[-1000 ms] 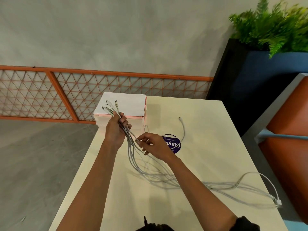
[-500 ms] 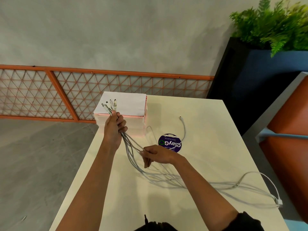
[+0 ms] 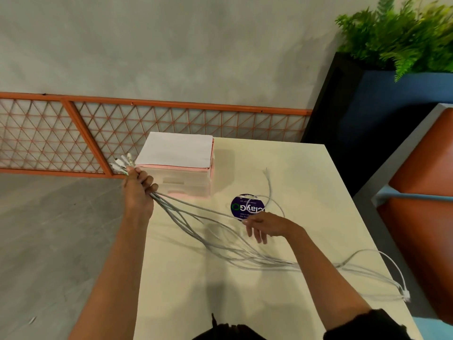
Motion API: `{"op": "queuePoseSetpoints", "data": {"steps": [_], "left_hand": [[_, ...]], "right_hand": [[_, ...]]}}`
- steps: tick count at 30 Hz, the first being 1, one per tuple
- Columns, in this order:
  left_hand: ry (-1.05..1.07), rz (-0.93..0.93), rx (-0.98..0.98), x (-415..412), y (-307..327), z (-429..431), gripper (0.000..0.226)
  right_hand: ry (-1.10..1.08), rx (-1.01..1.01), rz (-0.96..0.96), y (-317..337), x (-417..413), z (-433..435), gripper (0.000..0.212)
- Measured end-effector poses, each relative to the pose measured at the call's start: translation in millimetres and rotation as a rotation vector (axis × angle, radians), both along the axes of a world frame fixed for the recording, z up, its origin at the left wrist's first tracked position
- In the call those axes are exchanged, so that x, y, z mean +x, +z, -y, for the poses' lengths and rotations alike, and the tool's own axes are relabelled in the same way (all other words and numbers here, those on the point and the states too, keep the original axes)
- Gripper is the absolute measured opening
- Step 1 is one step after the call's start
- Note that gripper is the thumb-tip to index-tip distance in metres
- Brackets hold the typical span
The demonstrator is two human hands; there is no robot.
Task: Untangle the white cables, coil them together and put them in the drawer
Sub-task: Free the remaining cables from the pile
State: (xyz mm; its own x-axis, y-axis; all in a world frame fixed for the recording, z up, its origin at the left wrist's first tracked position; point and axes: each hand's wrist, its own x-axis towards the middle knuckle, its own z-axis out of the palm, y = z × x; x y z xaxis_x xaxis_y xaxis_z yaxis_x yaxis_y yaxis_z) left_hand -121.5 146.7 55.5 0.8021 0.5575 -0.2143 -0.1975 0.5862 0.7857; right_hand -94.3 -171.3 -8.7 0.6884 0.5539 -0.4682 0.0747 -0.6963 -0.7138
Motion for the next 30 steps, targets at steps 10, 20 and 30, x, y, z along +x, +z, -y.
{"op": "queuePoseSetpoints", "data": {"steps": [10, 20, 30], "left_hand": [[0.061, -0.050, -0.056, -8, -17, -16, 0.040], [0.001, -0.071, -0.002, -3, -9, 3, 0.039], [-0.190, 0.053, -0.122, 8, 22, 18, 0.040]], "right_hand": [[-0.023, -0.235, -0.253, -15, -5, 58, 0.040], [-0.067, -0.151, -0.085, -19, -19, 19, 0.061], [0.041, 0.208, 0.124, 20, -36, -129, 0.050]]}}
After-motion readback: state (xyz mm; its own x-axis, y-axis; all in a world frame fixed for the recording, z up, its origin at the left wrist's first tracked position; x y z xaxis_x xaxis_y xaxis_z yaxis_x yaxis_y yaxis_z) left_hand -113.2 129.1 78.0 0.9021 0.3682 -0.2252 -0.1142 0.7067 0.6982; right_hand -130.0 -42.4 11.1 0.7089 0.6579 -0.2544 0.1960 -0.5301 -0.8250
